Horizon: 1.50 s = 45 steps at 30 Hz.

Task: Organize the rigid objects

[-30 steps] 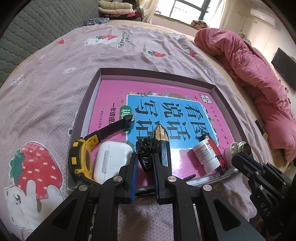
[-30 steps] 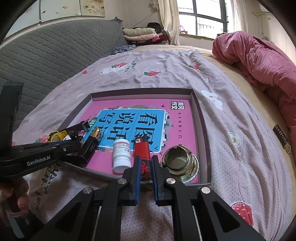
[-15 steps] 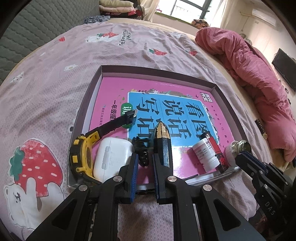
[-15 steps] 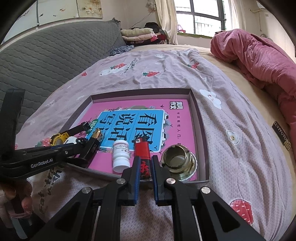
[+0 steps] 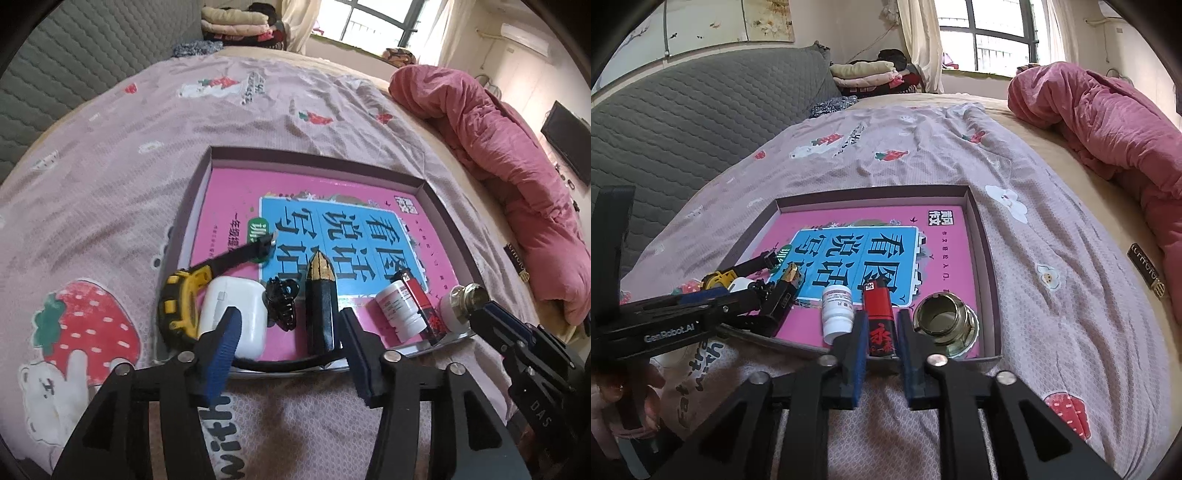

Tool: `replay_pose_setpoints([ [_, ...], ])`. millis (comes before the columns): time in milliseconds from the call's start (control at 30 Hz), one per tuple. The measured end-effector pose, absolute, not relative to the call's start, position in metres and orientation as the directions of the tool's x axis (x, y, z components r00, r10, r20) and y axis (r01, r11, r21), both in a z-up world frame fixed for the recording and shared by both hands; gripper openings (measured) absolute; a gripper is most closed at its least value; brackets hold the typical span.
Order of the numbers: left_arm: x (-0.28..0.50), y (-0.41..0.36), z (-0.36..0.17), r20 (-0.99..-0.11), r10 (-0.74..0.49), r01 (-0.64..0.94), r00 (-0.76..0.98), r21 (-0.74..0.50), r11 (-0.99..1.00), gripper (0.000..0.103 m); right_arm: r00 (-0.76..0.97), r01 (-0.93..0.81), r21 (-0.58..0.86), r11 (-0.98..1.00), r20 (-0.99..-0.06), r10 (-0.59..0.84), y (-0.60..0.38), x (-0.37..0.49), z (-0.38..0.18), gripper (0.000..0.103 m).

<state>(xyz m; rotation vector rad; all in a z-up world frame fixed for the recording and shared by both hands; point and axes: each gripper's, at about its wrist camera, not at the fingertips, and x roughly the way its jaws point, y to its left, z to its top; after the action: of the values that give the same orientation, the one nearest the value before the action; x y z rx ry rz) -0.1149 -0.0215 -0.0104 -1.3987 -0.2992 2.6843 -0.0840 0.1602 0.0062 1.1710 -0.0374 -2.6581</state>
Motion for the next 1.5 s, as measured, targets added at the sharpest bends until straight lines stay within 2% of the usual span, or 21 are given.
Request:
replay_pose_setpoints([
  [167,-0.108,-0.028,-0.002,-0.793,0.180,0.012,-0.583,-0.230,-0.973,0.060,-0.663,0.202,0.108,-0.973,-0.716,-0.217,0.161,-0.078,0.013,0.025],
  [233,-0.104,-0.029,0.002,-0.790,0.180,0.009,-0.587,-0.228,-0.974,0.061,-0.667,0.200,0.113,-0.973,-0.712,-0.219,0.162,-0.076,0.016,0.032],
  [367,-0.095,-0.027,0.010,-0.776,0.185,-0.004,-0.603,-0.229,-0.974,0.064,-0.673,0.196,0.116,-0.974,-0.706,-0.220,0.163,-0.069,0.022,0.036],
  [633,-0.075,-0.022,0.028,-0.745,0.190,-0.038,-0.640,-0.216,-0.976,0.074,-0.689,0.196,0.125,-0.973,-0.688,-0.227,0.163,-0.055,0.033,0.055],
  [867,-0.058,-0.020,0.038,-0.734,0.172,-0.038,-0.657,-0.195,-0.980,0.076,-0.690,0.211,0.119,-0.970,-0.684,-0.234,0.158,-0.043,0.036,0.057],
  [1033,-0.044,-0.016,0.039,-0.734,0.161,-0.044,-0.660,-0.175,-0.984,0.076,-0.692,0.204,0.110,-0.973,-0.686,-0.223,0.156,-0.035,0.036,0.063],
  [1500,-0.018,-0.017,0.025,-0.781,0.090,-0.006,-0.617,-0.110,-0.994,0.076,-0.697,0.195,0.074,-0.978,-0.691,-0.191,0.156,0.001,0.025,0.063],
])
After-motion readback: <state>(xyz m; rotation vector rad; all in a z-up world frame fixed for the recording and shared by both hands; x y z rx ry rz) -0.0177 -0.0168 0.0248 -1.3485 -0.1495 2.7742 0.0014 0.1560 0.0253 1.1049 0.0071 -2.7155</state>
